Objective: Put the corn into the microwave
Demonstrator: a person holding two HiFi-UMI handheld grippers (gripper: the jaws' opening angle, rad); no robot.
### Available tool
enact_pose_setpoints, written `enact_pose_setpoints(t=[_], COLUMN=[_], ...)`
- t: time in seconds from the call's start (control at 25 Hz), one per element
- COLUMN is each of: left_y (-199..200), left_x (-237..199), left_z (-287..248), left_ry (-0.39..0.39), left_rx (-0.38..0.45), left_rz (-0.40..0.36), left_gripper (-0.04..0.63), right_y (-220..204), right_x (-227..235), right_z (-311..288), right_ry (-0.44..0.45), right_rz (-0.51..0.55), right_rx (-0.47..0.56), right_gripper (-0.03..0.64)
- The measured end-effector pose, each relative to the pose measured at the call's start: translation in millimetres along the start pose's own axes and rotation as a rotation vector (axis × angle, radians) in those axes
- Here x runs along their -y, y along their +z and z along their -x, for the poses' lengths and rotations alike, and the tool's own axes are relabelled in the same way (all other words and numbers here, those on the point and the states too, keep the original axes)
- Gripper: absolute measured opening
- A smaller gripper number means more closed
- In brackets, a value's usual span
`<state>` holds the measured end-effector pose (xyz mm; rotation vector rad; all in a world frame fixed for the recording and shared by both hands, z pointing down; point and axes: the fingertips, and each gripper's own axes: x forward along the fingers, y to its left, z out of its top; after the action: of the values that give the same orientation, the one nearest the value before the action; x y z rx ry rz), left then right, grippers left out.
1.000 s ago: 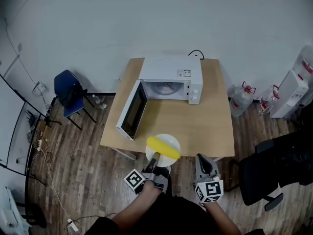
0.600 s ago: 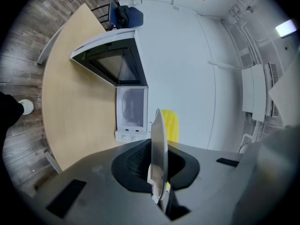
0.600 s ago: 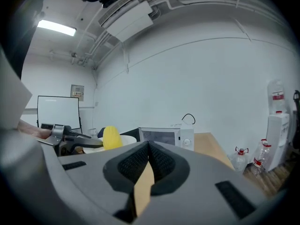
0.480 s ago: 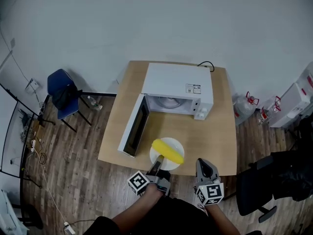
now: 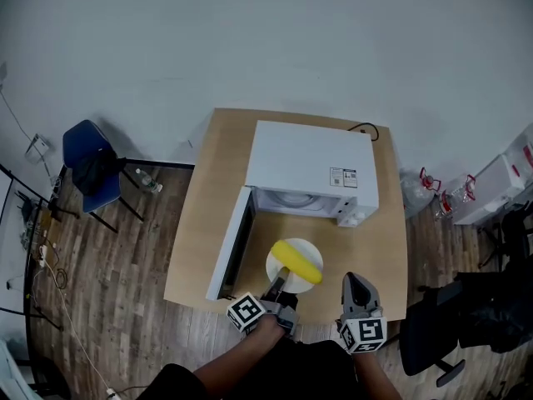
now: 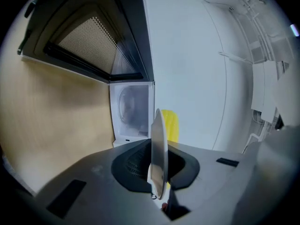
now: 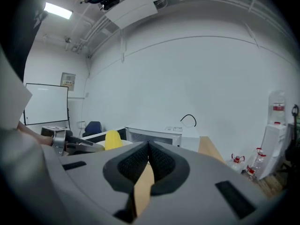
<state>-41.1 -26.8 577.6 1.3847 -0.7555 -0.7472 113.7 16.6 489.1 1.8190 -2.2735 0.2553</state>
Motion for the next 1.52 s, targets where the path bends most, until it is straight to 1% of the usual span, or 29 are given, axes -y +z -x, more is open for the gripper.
enact_pose_setpoints(t=[0.08,0.16,0.4,0.56,0.68,0.84,0.96,1.04,1.12,1.32,1.44,1.52], left_y=[3.2,6.7,17.0,25.8,32.6,41.3,55.7,64.7,71.6,85.5,90.7,94.7], left_x=[-4.0,-5.4,-20.2,-32.3,-37.5,-52.8,-70.9,-83.3,-92.6,-110.6,-122.2,-129.7], left_z=[-12.4,-23.0,-47.2,-63.5,-77.1,-92.6,-106.5,-117.7,-128.1,-148.1,-156.8,-160.9], left_ry=[0.020,0.025,0.030,0.005,-0.029,0.002,0.035,0.053,0.067,0.090,0.110,0.125], left_rx=[-0.011,-0.014,-0.037,-0.020,-0.005,0.028,0.052,0.063,0.070,0.109,0.125,0.145], left_rz=[0.008,0.021,0.014,0.038,0.061,0.048,0.035,0.050,0.047,0.026,0.009,0.020], left_gripper=[0.020,0.020,0.020,0.021,0.021,0.021,0.021,0.020,0.021,0.021,0.021,0.021], right_y=[5.6,9.6,9.0,1.1,5.6,10.3,4.9,4.0,3.3,-10.3,-22.6,-29.3], right_x=[7.7,10.5,8.2,14.5,14.5,20.8,24.2,26.1,27.9,35.4,42.0,45.4], right_z=[-12.8,-24.6,-43.3,-55.7,-69.1,-84.1,-95.1,-99.8,-103.7,-124.0,-137.7,-144.1], right_ry=[-0.042,-0.060,-0.057,-0.062,-0.041,-0.013,0.008,0.022,0.036,0.073,0.091,0.096], right_rz=[-0.012,-0.036,-0.047,-0.065,-0.063,-0.062,-0.071,-0.088,-0.091,-0.085,-0.100,-0.110], right_rx=[0.008,0.010,-0.001,-0.018,-0.010,0.002,-0.018,-0.028,-0.032,-0.067,-0.095,-0.112], right_gripper=[0.060,0.060,0.060,0.060,0.060,0.060,0.060,0.060,0.060,0.060,0.060,0.060])
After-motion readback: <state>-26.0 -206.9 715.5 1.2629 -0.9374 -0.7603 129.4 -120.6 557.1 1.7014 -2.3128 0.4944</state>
